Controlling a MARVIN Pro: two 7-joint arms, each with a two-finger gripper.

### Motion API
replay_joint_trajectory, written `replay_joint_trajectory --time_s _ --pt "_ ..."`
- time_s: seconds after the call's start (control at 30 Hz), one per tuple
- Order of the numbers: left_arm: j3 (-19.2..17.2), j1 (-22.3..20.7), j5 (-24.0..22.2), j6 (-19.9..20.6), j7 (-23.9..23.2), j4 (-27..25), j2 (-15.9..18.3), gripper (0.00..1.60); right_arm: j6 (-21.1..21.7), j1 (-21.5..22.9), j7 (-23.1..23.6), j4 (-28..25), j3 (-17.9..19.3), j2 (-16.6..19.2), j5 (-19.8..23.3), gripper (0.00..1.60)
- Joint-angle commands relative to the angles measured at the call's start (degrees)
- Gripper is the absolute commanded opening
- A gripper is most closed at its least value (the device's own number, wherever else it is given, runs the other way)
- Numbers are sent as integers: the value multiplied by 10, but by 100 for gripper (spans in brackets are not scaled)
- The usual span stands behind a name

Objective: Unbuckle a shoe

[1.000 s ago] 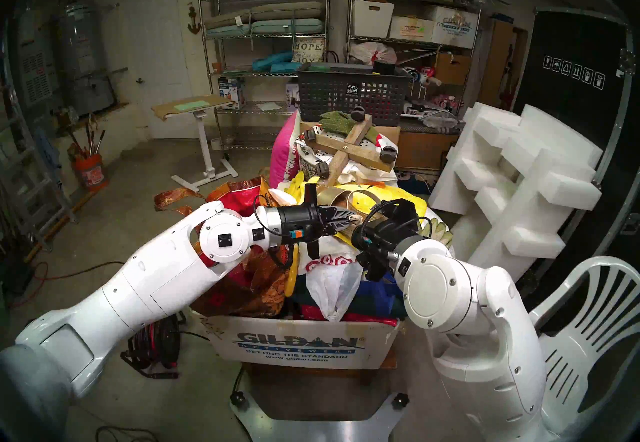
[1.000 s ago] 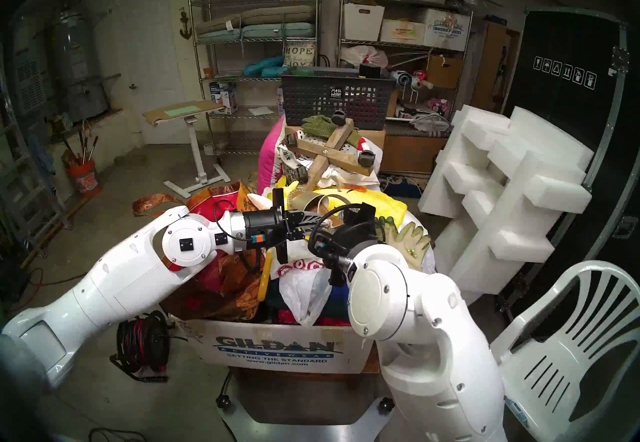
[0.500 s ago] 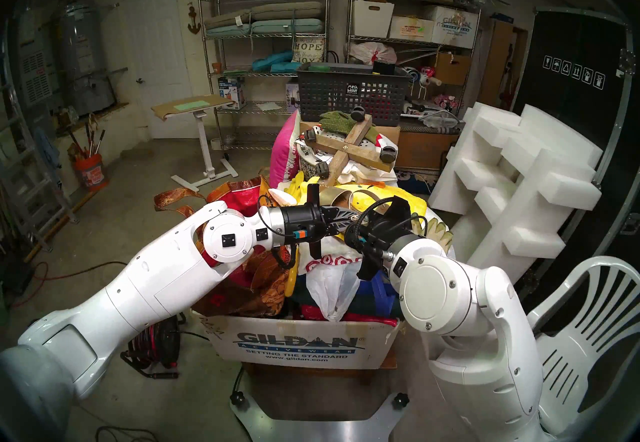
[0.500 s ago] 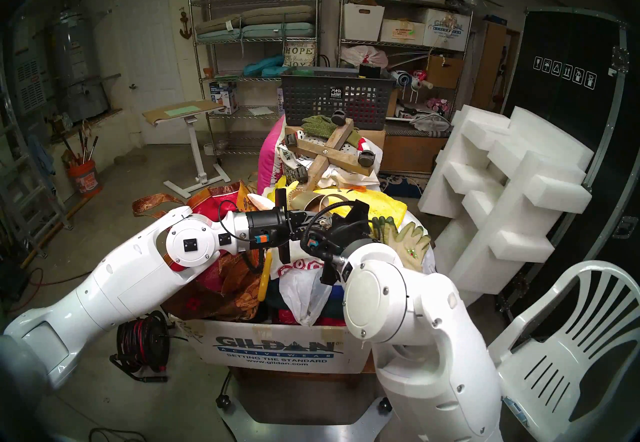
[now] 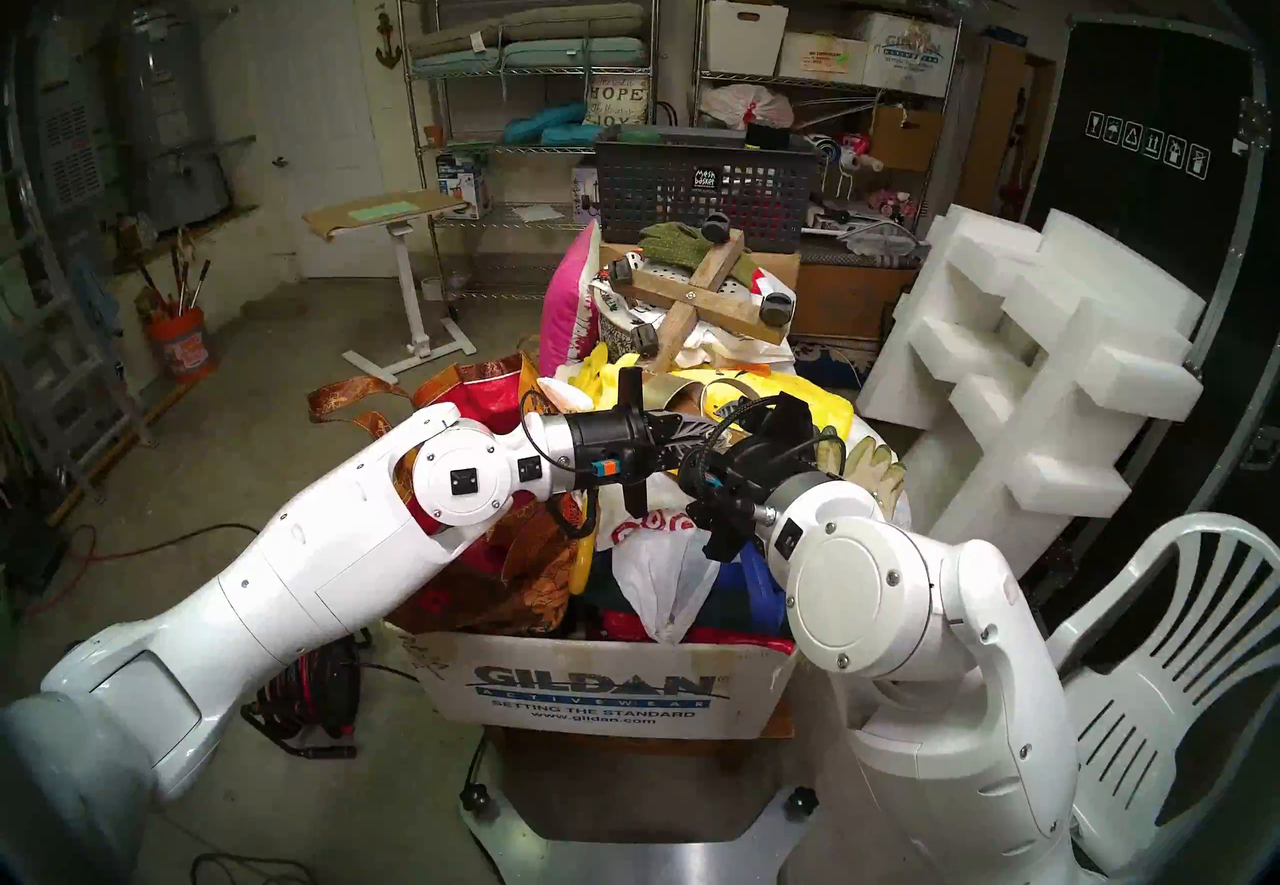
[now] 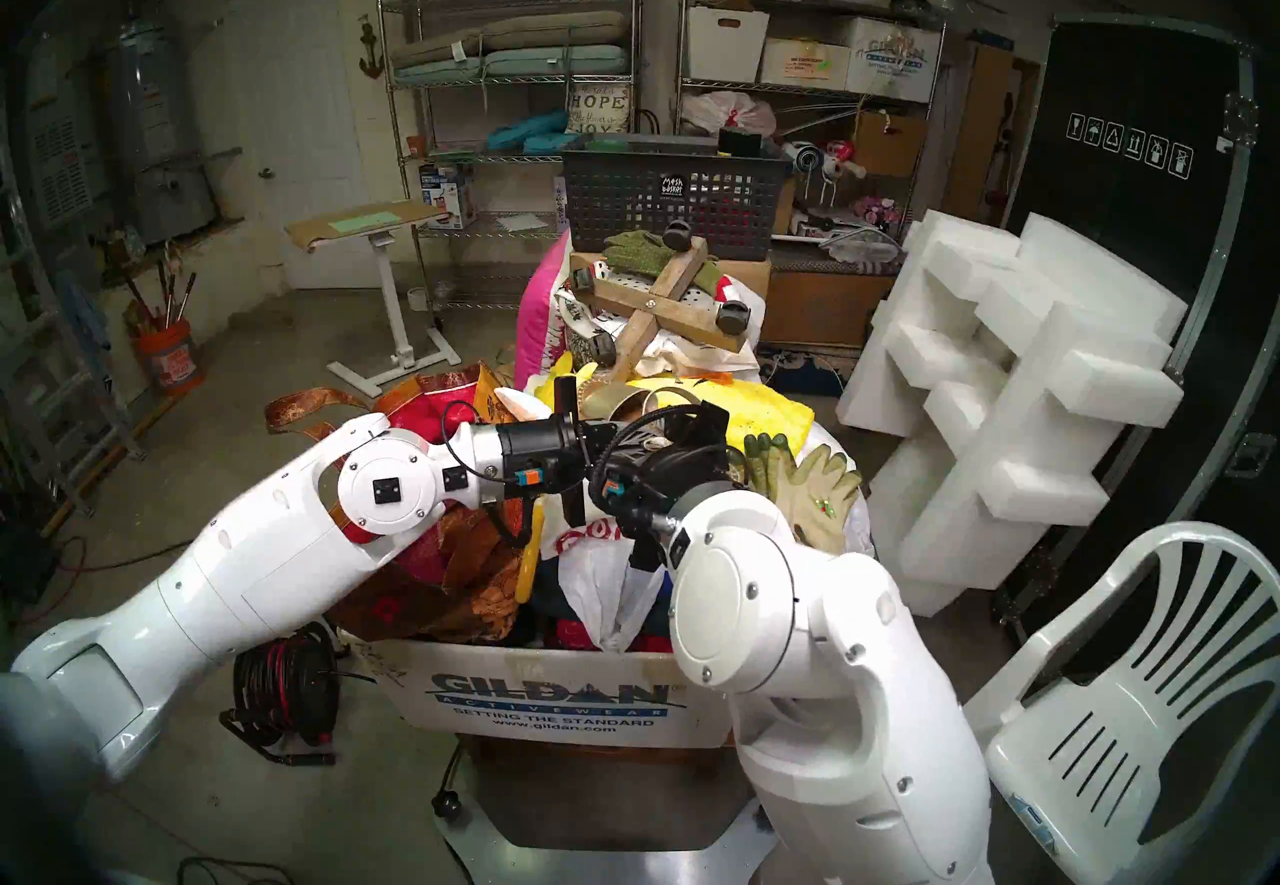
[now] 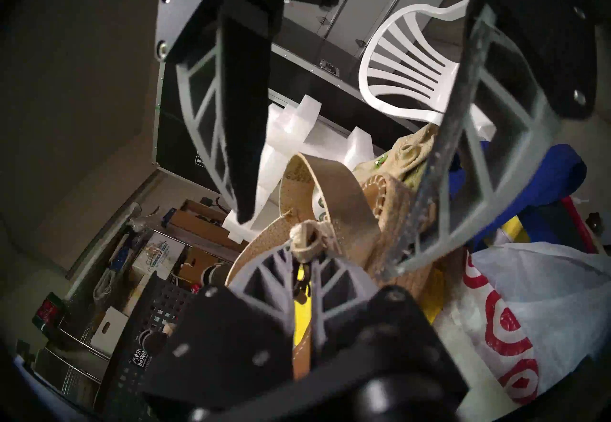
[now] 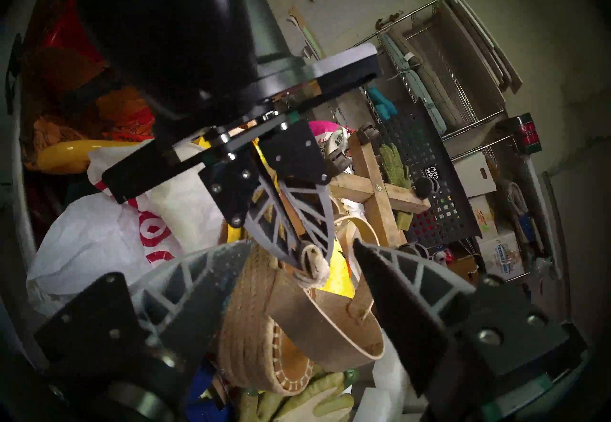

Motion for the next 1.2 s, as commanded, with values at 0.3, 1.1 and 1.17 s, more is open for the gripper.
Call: replay_joint_trajectory --time_s 0.3,1.1,1.17 --pt "-9 6 -6 -2 7 -14 10 0 11 25 -19 7 6 -18 -8 118" --pt "0 7 -13 -10 5 -12 16 0 11 39 -10 5 -6 -29 2 127" --pt "1 6 -13 -11 6 -12 16 0 13 42 -11 5 -6 -29 -1 126"
